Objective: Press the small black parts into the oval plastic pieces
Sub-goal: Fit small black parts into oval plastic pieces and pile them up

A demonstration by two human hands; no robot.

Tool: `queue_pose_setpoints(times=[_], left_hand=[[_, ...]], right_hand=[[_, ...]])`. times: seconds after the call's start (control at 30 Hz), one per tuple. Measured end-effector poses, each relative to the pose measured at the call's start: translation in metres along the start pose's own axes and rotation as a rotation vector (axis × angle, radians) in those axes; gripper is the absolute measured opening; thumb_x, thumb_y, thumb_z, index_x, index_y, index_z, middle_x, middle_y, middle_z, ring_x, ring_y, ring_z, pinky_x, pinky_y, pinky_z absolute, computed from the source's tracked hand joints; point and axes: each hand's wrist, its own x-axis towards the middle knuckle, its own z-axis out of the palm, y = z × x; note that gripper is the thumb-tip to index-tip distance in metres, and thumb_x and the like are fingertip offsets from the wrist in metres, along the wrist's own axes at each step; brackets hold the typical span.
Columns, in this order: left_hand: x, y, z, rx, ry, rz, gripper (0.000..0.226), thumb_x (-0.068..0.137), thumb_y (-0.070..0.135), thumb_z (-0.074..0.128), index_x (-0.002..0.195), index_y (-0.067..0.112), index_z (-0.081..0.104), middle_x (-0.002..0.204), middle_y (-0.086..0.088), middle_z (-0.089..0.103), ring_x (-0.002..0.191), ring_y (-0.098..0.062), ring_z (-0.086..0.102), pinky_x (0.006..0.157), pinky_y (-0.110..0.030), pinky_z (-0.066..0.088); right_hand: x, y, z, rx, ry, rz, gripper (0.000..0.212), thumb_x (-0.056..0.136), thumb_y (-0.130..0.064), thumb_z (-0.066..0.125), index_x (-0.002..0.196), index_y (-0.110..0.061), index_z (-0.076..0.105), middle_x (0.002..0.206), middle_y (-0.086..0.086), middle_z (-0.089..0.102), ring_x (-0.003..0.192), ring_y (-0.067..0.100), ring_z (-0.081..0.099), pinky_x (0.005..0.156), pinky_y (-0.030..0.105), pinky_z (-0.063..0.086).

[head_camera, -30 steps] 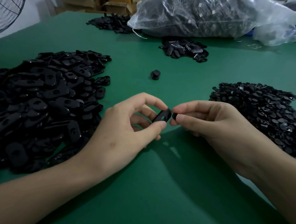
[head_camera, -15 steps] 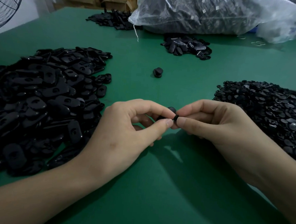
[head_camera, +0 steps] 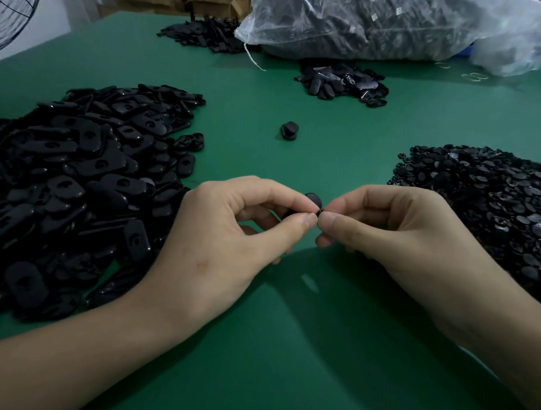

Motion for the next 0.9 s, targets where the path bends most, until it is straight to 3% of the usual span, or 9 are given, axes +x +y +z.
queue_pose_setpoints(times=[0.13,0.23,0.43,0.53,0.7,0.9], left_hand=[[-0.0008,0.0018,0.0003,0.075,0.04,0.033,0.006,0.081,0.03,0.079,0.085,0.034,0.079,0.083,0.007,0.074,0.066,-0.017,0.07,0.06,-0.039,0.06],[-0.0013,0.0032,0.0002,0.105,0.072,0.04,0.007,0.079,0.031,0.08,0.084,0.035,0.078,0.082,0.008,0.072,0.065,-0.016,0.069,0.059,-0.037,0.059],[-0.001,0.0029,0.0015,0.093,0.095,0.027,0.009,0.08,0.027,0.08,0.085,0.034,0.078,0.079,0.006,0.071,0.061,-0.015,0.07,0.057,-0.034,0.058],[-0.0012,0.0029,0.0017,-0.03,0.062,-0.012,0.016,0.082,0.018,0.081,0.092,0.031,0.078,0.084,0.005,0.073,0.065,-0.015,0.076,0.066,-0.038,0.064],[0.0019,0.0026,0.0012,-0.223,0.009,-0.077,0.037,0.084,0.007,0.079,0.116,0.024,0.072,0.091,-0.001,0.077,0.077,-0.019,0.078,0.074,-0.024,0.06],[0.0033,0.0047,0.0002,-0.299,0.001,-0.142,0.03,0.084,0.001,0.077,0.111,0.015,0.074,0.093,-0.004,0.08,0.082,-0.017,0.078,0.075,-0.019,0.058]], right_hand=[[-0.0011,-0.0006,-0.0005,0.006,-0.033,0.014,0.011,0.082,-0.026,0.077,0.087,-0.017,0.08,0.077,0.002,0.078,0.061,-0.001,0.063,0.06,0.008,0.045],[-0.0019,-0.0027,-0.001,0.059,-0.071,0.024,0.01,0.084,-0.021,0.075,0.09,-0.016,0.08,0.079,0.004,0.079,0.063,-0.002,0.064,0.06,0.009,0.046],[-0.0003,-0.0028,-0.0028,0.092,-0.086,0.04,0.021,0.079,-0.029,0.072,0.091,-0.014,0.081,0.079,0.005,0.078,0.062,-0.001,0.061,0.056,0.008,0.044],[0.0012,-0.0012,-0.0053,0.115,-0.092,0.06,0.025,0.075,-0.035,0.074,0.093,-0.02,0.081,0.081,0.005,0.078,0.062,0.003,0.057,0.057,0.01,0.044],[0.0024,-0.001,-0.0088,0.133,-0.109,0.059,0.026,0.072,-0.041,0.075,0.09,-0.023,0.081,0.082,0.005,0.077,0.064,0.007,0.055,0.057,0.012,0.044],[0.0019,-0.0022,-0.0098,0.144,-0.105,0.053,0.027,0.07,-0.039,0.076,0.09,-0.022,0.082,0.081,0.005,0.077,0.063,0.007,0.054,0.057,0.012,0.043]])
